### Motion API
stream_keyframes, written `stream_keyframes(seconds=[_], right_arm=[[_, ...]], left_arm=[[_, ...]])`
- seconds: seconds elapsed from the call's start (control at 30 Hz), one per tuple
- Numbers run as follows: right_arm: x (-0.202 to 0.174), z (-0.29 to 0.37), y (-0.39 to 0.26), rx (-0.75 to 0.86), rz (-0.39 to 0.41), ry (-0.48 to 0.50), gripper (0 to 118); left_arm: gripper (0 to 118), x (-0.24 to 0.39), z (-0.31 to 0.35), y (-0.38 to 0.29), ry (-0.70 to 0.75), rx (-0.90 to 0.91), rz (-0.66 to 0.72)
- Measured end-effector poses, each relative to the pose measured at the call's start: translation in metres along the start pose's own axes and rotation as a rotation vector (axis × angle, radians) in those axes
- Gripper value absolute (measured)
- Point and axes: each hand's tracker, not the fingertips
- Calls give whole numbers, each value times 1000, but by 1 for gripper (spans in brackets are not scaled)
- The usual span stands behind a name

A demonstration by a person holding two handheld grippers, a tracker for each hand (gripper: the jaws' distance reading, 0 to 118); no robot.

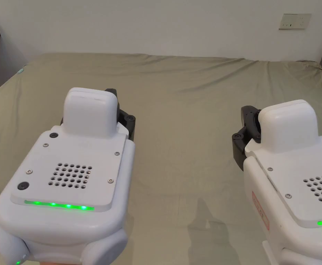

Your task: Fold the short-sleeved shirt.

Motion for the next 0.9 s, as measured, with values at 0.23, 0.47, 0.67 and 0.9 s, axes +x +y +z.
stream_keyframes(seconds=[0.23,0.47,0.67,0.9], right_arm=[[-2,-1,0,-4,2,2,1],[-3,-2,0,-4,1,4,1],[-3,-3,1,-3,-5,7,1],[-4,-4,-1,-6,-12,10,1]], left_arm=[[0,3,-1,-1,-10,-4,-19],[0,3,-2,-1,-11,-3,-27],[0,3,-3,-1,-15,-5,-24],[0,3,-4,-2,-14,-11,-22]])
